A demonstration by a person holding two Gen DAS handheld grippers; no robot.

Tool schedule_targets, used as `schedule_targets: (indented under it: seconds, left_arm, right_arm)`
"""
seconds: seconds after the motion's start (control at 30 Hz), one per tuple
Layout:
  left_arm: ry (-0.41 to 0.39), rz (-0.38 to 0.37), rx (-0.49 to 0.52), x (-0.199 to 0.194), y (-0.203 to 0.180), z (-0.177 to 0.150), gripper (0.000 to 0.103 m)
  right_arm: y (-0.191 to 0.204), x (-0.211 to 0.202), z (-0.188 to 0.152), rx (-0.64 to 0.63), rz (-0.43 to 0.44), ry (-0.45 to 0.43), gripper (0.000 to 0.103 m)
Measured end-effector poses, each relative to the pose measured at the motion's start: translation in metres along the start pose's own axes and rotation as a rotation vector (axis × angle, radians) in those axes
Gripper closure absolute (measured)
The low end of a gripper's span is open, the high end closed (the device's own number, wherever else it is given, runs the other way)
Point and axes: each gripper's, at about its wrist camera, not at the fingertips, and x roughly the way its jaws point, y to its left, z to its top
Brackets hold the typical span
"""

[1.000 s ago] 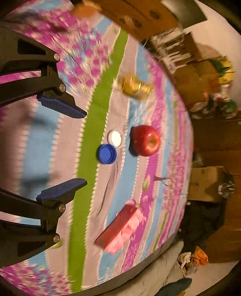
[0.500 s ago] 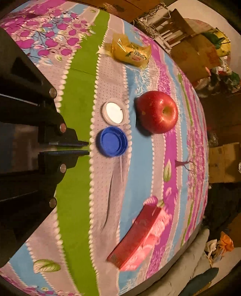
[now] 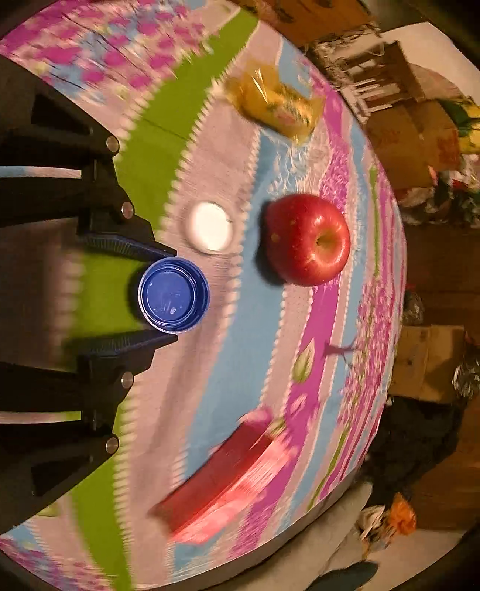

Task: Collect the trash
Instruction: 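Lift the cream block and blue cap and carry them toward the bin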

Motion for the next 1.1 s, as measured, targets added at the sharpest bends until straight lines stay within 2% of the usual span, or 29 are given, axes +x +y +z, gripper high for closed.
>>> schedule_targets:
  seconds: [0.13, 0.4, 0.5, 0.57, 0.77, 0.93, 1.1]
  left_arm:
    - [-0.017, -0.025, 0.045, -0.013, -0.016, -0.005, 0.082]
    - [-0.034, -0.06, 0.153, -0.048, -0.058, -0.023, 0.082]
    - [-0.044, -0.078, 0.193, -0.066, -0.077, -0.031, 0.082]
    - [-0.067, -0.095, 0.232, -0.084, -0.093, -0.037, 0.082]
    - [-0.165, -0.157, 0.313, -0.138, -0.135, -0.046, 0.082]
    - [-0.257, -0.207, 0.336, -0.181, -0.161, -0.046, 0.082]
    - [-0.306, -0.233, 0.365, -0.209, -0.174, -0.05, 0.082]
  right_arm:
    - [0.002, -0.066, -0.053, 0.073, 0.037, -0.02, 0.063]
    - [0.043, -0.221, -0.173, 0.193, 0.095, -0.043, 0.063]
    - [0.056, -0.268, -0.195, 0.212, 0.078, -0.087, 0.062]
    - [0.057, -0.296, -0.202, 0.214, 0.067, -0.131, 0.062]
    - [0.056, -0.391, -0.206, 0.172, -0.056, -0.317, 0.062]
    - [0.053, -0.448, -0.203, 0.15, -0.13, -0.439, 0.062]
    - [0.042, -0.491, -0.209, 0.169, -0.161, -0.513, 0.062]
